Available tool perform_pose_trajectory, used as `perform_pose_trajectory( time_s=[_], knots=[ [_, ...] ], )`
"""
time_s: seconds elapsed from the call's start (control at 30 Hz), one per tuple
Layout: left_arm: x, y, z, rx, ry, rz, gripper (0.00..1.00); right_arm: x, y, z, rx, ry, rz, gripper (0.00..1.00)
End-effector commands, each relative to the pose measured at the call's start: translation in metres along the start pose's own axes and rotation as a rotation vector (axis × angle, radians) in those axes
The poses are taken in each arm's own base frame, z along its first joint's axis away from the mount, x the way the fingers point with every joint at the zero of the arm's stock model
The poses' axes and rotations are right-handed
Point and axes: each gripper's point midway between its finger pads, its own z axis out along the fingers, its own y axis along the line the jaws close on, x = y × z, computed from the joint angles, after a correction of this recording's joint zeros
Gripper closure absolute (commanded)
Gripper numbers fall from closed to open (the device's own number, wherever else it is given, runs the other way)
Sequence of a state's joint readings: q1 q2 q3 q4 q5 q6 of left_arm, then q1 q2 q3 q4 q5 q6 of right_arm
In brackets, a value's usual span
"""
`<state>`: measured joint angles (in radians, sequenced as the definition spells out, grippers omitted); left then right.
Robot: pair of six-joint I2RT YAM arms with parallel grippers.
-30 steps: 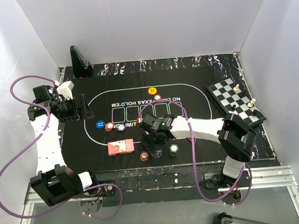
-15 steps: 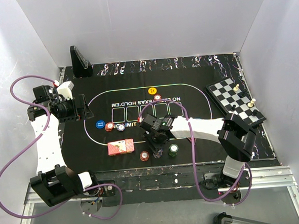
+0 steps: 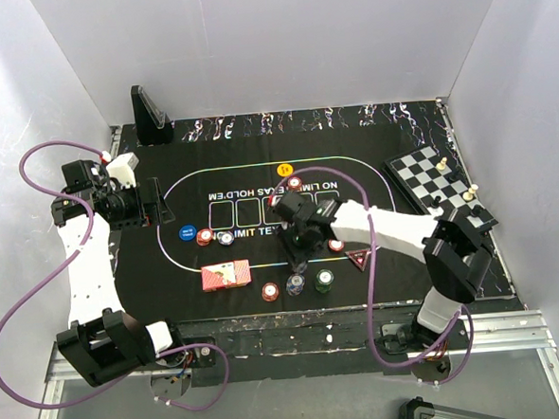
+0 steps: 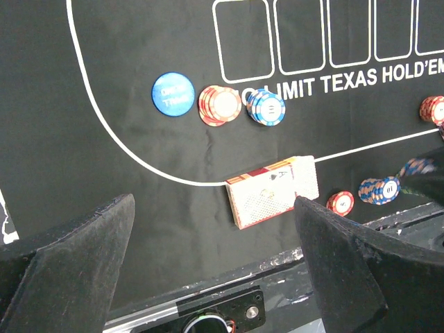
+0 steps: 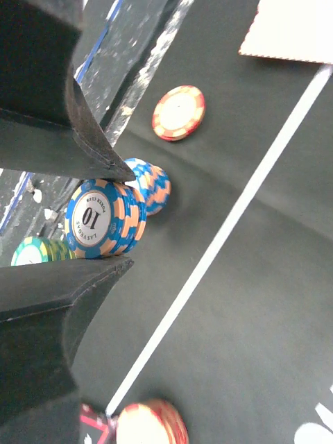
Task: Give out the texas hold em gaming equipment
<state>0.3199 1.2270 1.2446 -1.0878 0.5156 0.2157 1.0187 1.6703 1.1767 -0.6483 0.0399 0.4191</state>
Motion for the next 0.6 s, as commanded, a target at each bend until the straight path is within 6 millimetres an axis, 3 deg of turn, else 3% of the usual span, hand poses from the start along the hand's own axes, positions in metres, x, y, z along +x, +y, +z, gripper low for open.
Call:
perform_pose_trajectory(
  time_s=[0.0,0.2,0.43,0.57],
  knots=[
    [-0.013,-0.002,-0.015,-0.024,-0.059,0.043,0.00,-0.067,-0.018,-0.050,-0.040,-0.179,0.088,0.99],
    [-0.013,-0.001,-0.015,-0.029,-0.056,0.049,0.00,-0.126,-0.085,-0.061,0.101,-0.254,0.191,0.99],
    [-0.013,0.002,-0.011,-0.022,-0.037,0.045,0.00,-0.179,-0.180,-0.025,0.286,-0.250,0.324,0.99],
    [-0.014,0.004,-0.008,-0.020,-0.028,0.047,0.00,-0.200,-0.220,-0.002,0.349,-0.245,0.372,0.99]
  ],
)
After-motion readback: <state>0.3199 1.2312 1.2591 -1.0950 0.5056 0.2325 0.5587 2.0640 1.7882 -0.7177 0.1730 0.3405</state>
